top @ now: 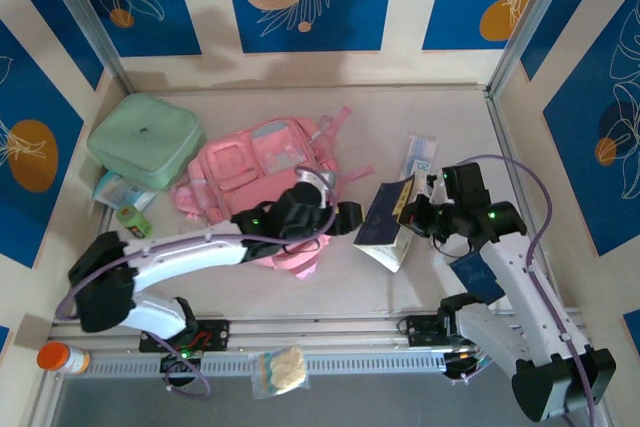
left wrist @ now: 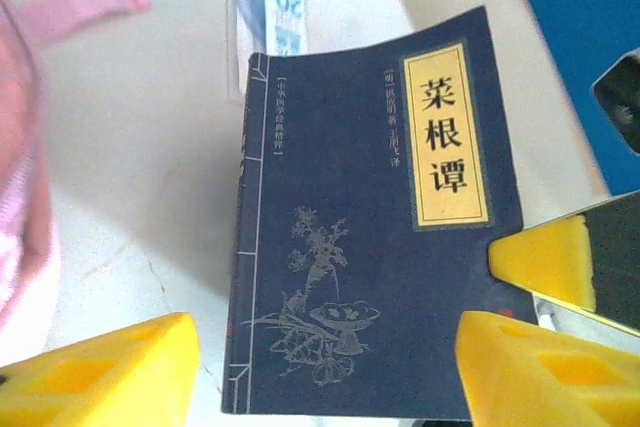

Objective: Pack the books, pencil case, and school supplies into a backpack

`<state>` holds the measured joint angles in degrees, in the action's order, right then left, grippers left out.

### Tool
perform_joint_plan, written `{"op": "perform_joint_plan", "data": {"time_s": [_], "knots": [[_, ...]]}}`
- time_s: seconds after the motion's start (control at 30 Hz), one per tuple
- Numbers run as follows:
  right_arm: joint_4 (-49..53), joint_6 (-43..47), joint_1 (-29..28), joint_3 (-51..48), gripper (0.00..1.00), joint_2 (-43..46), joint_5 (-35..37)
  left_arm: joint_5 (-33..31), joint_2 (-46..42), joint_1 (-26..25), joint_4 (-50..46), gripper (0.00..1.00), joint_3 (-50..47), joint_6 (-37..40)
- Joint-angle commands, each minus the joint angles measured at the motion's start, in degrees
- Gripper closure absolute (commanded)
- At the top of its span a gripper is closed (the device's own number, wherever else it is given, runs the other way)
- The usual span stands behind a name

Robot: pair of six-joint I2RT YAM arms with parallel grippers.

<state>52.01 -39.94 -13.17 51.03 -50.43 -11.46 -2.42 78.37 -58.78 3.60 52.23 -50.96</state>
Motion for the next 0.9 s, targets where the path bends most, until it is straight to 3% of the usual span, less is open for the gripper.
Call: {"op": "perform_joint_plan", "data": {"time_s": [0.0,0.23,0.5,0.73,0.87], "knots": [[-2.73,2.49,-1.69,4.01,1.00,0.27,-8.70,5.29,-5.46,2.74,-1.27,0.27,-3.24,0.75],[-11.36,2.33,-6.32,8.80,1.00,-3.38,-19.27,8.24,-15.93,8.49,-0.71,0.20,-8.45,-4.13],[-19.89,-0.59,-9.45,11.27,1.00,-7.03,-25.84,12.22,-16.09,10.62,7.95,0.16,-10.12,-9.07],[-24.89,-1.71,-9.36,8.08,1.00,-7.46,-27.30,16.06,-14.65,10.65,18.96,0.17,-9.87,-12.55],[-24.33,-0.09,-7.25,6.08,1.00,-7.75,-27.79,17.03,-14.80,10.62,19.98,0.24,-9.44,-12.38]]}}
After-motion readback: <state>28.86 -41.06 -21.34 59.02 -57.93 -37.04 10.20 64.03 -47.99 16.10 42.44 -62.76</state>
